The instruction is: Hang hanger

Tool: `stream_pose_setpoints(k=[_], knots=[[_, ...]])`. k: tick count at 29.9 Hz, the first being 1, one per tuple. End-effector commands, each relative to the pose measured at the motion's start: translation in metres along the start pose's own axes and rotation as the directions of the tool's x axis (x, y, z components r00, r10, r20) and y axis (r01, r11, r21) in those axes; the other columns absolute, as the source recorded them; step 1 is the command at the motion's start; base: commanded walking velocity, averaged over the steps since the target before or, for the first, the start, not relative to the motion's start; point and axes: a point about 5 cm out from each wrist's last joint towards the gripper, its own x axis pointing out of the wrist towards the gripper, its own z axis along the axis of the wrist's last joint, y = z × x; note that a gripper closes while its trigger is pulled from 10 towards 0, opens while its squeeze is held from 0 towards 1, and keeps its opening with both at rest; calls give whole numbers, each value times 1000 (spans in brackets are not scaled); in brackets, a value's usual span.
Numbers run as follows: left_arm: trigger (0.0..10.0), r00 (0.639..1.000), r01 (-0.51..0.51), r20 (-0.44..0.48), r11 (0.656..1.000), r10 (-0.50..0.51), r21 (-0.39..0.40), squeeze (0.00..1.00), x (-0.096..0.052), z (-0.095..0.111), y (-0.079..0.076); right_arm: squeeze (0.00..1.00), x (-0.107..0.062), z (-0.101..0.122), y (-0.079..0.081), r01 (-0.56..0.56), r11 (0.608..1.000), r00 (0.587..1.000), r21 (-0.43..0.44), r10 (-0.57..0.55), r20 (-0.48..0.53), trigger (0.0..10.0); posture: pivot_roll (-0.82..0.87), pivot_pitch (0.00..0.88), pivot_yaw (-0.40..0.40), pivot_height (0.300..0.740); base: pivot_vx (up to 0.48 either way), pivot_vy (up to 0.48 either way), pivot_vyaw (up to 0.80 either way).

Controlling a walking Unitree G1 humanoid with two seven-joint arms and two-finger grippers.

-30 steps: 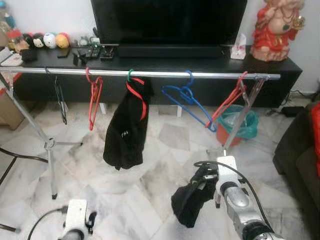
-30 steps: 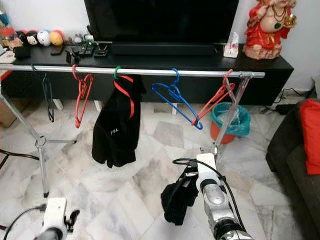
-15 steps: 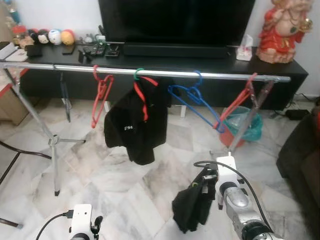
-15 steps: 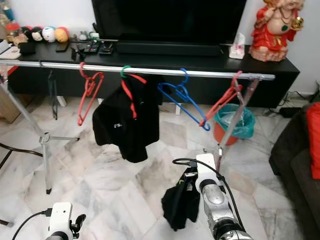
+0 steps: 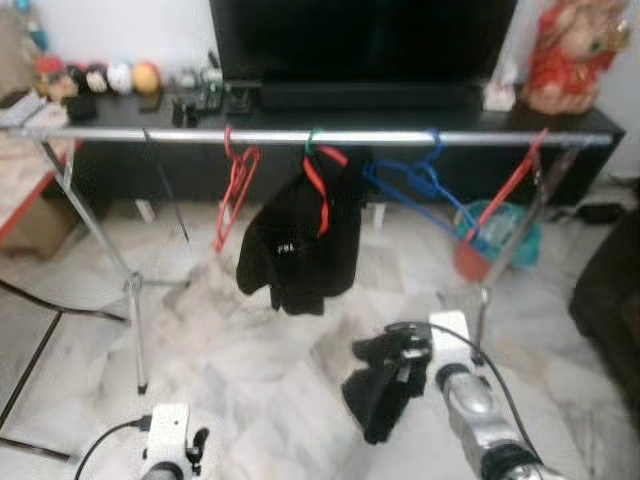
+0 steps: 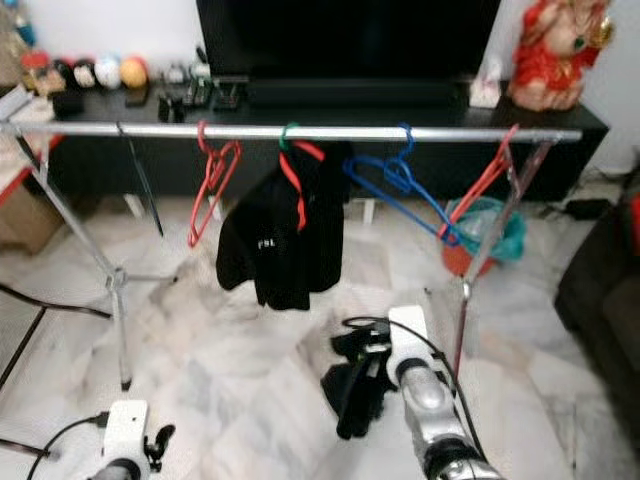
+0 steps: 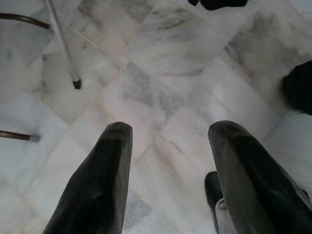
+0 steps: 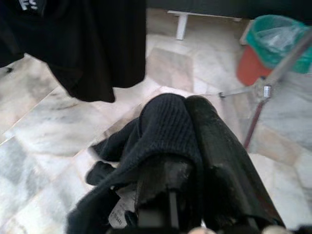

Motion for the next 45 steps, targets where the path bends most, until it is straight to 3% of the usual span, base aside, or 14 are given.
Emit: stream_pose_setpoints(k=[1,13,17,31,38,40,42,44,45], knots=[[10000,1000,-11,-18,1000,12,7,0,-2,-5,4,0,3,7,3,-6,1000,1000,9,6,25,10000,-35,0,0,740,0,-304,0],[10000,1000,-19,-17,1000,19,11,0,-1,-3,6,0,3,9,5,-17,1000,999,-18,18,39,10000,-35,0,-1,740,0,-330,0],[10000,1000,-21,-16,1000,21,11,0,-2,-3,7,0,3,10,6,-29,999,999,-43,31,44,10000,-37,0,-1,740,0,-325,752],[10000,999,-39,0,999,39,8,0,-1,-1,10,0,3,10,6,-26,999,999,-19,27,45,10000,-35,0,-4,740,0,-159,125],[10000,986,-61,157,998,61,-6,0,4,27,13,0,3,11,5,-26,1000,998,-16,26,50,10000,-36,0,-3,740,0,0,0],[10000,949,-88,304,996,86,-8,0,3,50,17,0,3,12,4,-22,1000,998,-5,22,63,10000,-37,0,-3,740,0,0,0],[10000,940,-86,332,996,82,-2,0,2,55,17,0,3,12,4,-21,1000,998,-3,22,64,10000,-34,0,-5,740,0,0,0],[10000,888,-89,455,996,72,17,0,-7,71,18,0,3,13,4,-22,1000,997,-2,22,67,10000,-32,0,-4,740,0,0,0],[10000,880,-92,469,996,73,18,0,-9,73,19,0,3,12,4,-22,1000,997,-2,22,68,10000,-32,0,-4,740,0,0,0]])
